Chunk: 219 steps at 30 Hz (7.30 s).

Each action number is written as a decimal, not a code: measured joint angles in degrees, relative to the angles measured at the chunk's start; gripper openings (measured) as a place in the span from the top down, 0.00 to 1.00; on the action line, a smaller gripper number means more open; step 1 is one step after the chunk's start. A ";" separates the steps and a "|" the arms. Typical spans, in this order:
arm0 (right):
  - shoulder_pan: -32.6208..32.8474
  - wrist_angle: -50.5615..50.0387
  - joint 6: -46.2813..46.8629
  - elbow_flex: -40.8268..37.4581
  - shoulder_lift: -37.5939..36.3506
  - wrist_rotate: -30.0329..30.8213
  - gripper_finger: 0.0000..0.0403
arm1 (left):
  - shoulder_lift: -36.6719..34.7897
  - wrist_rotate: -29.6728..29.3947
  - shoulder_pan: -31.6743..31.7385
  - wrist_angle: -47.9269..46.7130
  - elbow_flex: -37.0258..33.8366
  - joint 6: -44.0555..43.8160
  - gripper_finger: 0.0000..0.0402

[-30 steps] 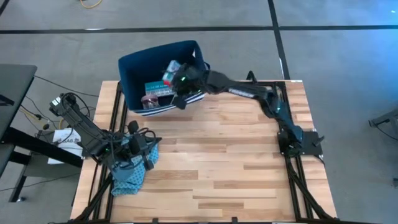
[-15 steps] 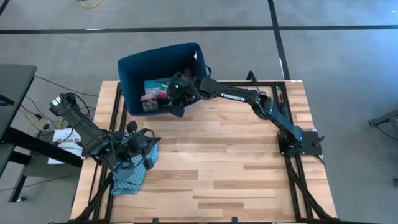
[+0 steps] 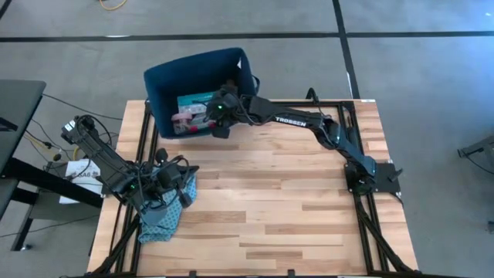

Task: Pick & place medical supplies in basket/bin
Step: Return to Home Position

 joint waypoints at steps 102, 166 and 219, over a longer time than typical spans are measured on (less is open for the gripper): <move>19.42 42.21 28.37 -129.22 -118.37 -8.57 0.65 | -28.92 -15.69 -28.17 13.36 -22.19 20.34 1.00; 20.16 46.62 25.01 -134.41 -119.09 -6.91 0.66 | -64.15 67.38 33.83 52.08 -63.04 52.45 1.00; 20.16 46.00 33.92 -134.46 -119.09 -7.06 0.65 | -64.15 64.77 33.83 52.06 -63.12 49.04 1.00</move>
